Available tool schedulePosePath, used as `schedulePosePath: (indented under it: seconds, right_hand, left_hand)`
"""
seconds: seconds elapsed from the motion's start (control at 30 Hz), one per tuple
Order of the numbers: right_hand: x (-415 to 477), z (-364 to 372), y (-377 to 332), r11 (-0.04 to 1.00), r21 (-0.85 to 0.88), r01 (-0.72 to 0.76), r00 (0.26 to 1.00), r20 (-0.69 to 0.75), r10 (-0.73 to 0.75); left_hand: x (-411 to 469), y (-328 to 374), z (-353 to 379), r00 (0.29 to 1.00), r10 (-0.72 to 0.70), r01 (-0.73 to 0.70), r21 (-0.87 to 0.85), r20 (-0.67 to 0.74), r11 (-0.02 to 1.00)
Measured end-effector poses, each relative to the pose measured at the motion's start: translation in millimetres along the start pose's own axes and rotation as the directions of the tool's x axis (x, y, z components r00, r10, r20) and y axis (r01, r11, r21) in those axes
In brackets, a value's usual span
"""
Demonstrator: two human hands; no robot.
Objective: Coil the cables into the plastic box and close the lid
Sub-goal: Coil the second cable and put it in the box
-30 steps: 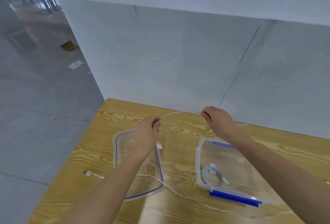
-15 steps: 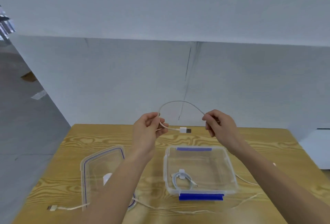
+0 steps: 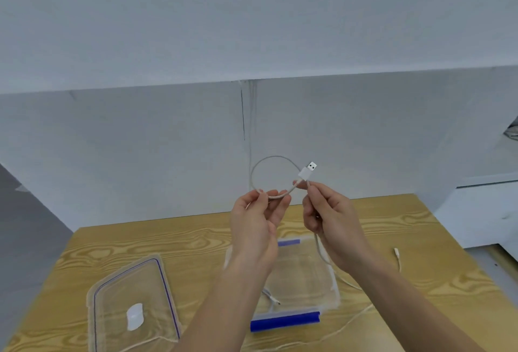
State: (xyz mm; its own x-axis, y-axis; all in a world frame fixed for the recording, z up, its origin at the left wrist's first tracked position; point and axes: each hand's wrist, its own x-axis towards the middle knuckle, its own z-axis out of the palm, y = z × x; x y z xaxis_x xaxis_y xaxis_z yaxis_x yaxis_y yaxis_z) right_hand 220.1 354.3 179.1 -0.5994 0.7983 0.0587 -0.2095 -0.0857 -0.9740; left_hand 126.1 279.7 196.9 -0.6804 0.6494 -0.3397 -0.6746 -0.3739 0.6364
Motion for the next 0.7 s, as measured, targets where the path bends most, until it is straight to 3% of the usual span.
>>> schedulePosePath:
  seconds: [0.33, 0.5, 0.6, 0.7]
  right_hand:
    - [-10, -32, -6, 0.995, 0.103, -0.004, 1.0, -0.006, 0.005]
    - [-11, -45, -14, 0.996, 0.093, 0.005, 0.999, -0.042, -0.001]
    - [-11, -53, -21, 0.994, 0.11, 0.025, 0.999, -0.048, -0.02]
    - [-11, -64, -31, 0.979, 0.2, 0.031, 0.999, -0.027, -0.026]
  left_hand:
    - [-20, -42, 31, 0.998, -0.064, 0.064, 0.013, 0.0, 0.998]
    - [-20, -54, 33, 1.0, -0.009, 0.007, 0.273, 0.007, 0.962]
    - [-22, -62, 32, 0.993, -0.023, -0.03, 0.443, 0.112, 0.896]
    - [-24, -73, 25, 0.923, -0.177, -0.072, 0.608, 0.341, 0.791]
